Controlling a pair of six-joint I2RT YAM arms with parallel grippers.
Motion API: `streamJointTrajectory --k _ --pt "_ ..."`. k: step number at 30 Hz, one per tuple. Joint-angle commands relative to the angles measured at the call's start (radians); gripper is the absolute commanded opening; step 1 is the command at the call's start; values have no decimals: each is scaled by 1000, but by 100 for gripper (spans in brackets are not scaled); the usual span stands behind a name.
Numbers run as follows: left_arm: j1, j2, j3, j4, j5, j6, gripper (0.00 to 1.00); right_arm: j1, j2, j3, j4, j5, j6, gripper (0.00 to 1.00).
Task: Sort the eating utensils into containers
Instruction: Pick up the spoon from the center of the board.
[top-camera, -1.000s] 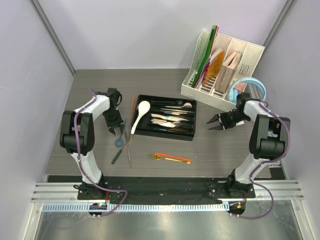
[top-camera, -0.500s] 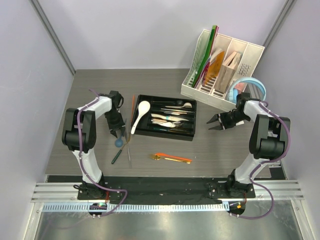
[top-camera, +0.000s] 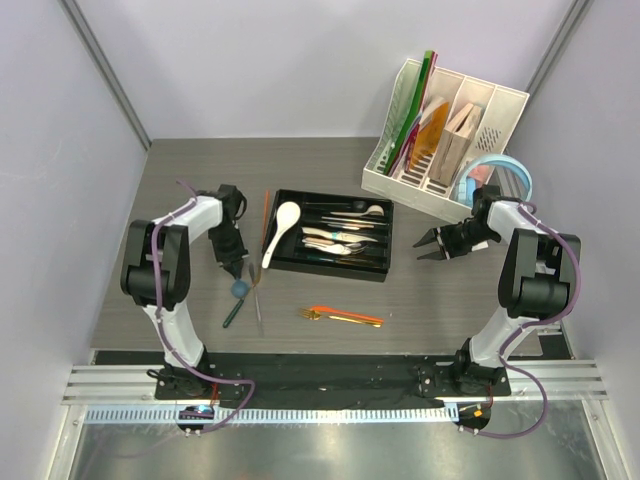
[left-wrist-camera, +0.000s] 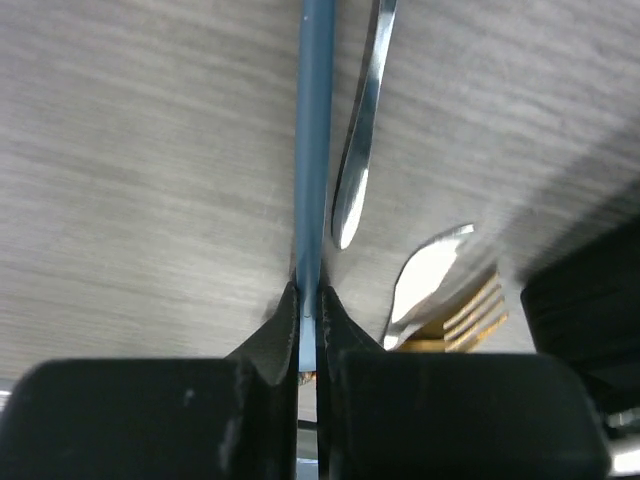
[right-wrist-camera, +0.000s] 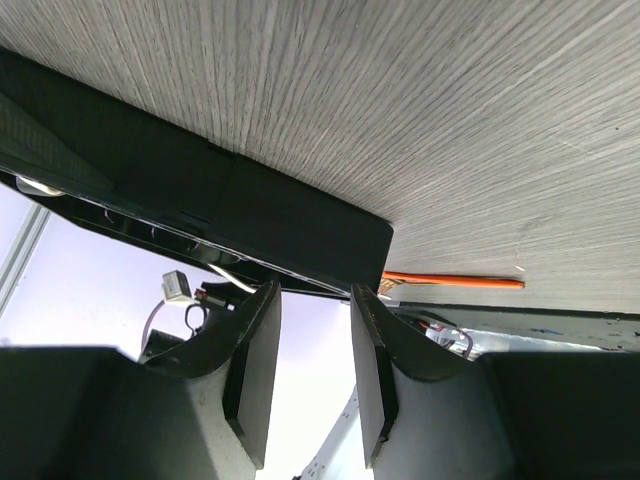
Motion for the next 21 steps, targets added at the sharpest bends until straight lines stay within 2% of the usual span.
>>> streamJointTrajectory --k 1,5,6,10,13,14,16,17,18,21 --pt "-4 -137 1 12 14 20 0 6 -26 5 -4 3 -15 40" --pt "-2 -261 20 84 120 16 0 5 -25 3 -4 3 -17 40" --pt "-1 -265 31 87 173 13 0 6 -25 2 -2 4 -18 40" --pt "-2 -253 120 81 243 -59 0 6 -26 2 -2 3 -20 40" --pt "-2 -271 142 129 302 -209 0 6 -32 -4 -2 4 -20 40" --pt "-2 -277 140 186 330 -322 0 5 -34 -7 -2 6 -17 40" --pt "-5 -288 131 253 425 -458 0 6 -39 -9 -2 4 -8 40" --pt "-13 -288 126 353 471 -530 0 6 -42 -7 -2 6 -6 40" --pt "-21 -271 142 391 497 -632 0 6 -40 0 0 7 -5 40" --pt "-77 -213 268 417 542 -795 0 6 -48 20 -5 26 8 39"
